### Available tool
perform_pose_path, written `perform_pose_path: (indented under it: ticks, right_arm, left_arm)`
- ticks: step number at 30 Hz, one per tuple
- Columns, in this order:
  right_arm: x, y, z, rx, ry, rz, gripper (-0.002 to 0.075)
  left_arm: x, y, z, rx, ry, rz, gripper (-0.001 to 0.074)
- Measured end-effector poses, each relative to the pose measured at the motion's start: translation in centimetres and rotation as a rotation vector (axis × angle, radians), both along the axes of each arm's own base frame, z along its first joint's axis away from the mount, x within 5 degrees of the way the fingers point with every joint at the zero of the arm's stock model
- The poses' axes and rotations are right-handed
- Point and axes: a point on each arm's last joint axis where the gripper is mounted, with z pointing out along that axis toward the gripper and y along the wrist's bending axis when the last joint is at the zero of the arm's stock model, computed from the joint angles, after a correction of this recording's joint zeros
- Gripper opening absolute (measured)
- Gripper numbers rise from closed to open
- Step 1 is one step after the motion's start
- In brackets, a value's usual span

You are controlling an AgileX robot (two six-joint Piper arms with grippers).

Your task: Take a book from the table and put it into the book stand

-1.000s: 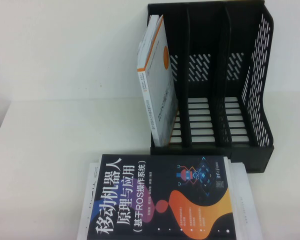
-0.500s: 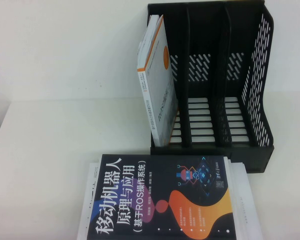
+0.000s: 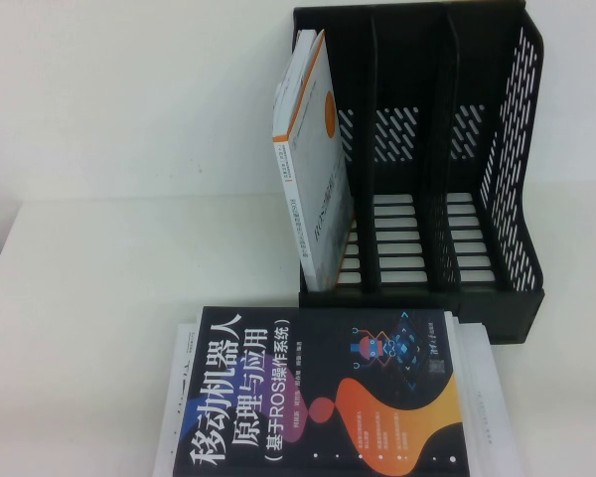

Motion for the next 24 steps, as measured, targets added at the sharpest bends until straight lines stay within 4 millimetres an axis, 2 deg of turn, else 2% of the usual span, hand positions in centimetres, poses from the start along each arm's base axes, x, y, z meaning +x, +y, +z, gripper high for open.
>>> perform_pose_path:
  ticks: [7, 10, 13, 16, 18, 24]
  right_arm:
    - [-0.9, 0.1, 2.2, 0.007, -0.260, 0.014, -0.0003]
    - [-1.1, 0.1, 2.5, 0.009, -0.303, 0.016, -0.0003]
    - [-1.2, 0.1, 2.6, 0.012, -0.312, 0.018, -0.0003]
    - [-0.9, 0.1, 2.5, 0.065, -0.220, 0.041, -0.0003]
    - [-0.8, 0.1, 3.1, 0.074, -0.118, 0.042, -0.0003]
    - [-2.0, -0.7, 7.5, 0.081, 0.198, -0.053, -0.0003]
  left_arm:
    - [-0.9, 0.3, 2.1, -0.005, -0.253, 0.032, -0.0002]
    - [-1.3, 0.4, 2.8, -0.009, -0.338, 0.042, -0.0002]
    - [-1.6, 0.5, 3.0, -0.131, -0.382, -0.002, -0.0002]
    - [-1.0, 0.3, 2.9, -0.242, -0.240, -0.059, -0.0002]
    - [-1.1, 0.1, 3.9, -0.266, -0.127, -0.084, -0.0002]
    - [-1.7, -0.4, 8.2, -0.217, 0.034, -0.099, -0.0002]
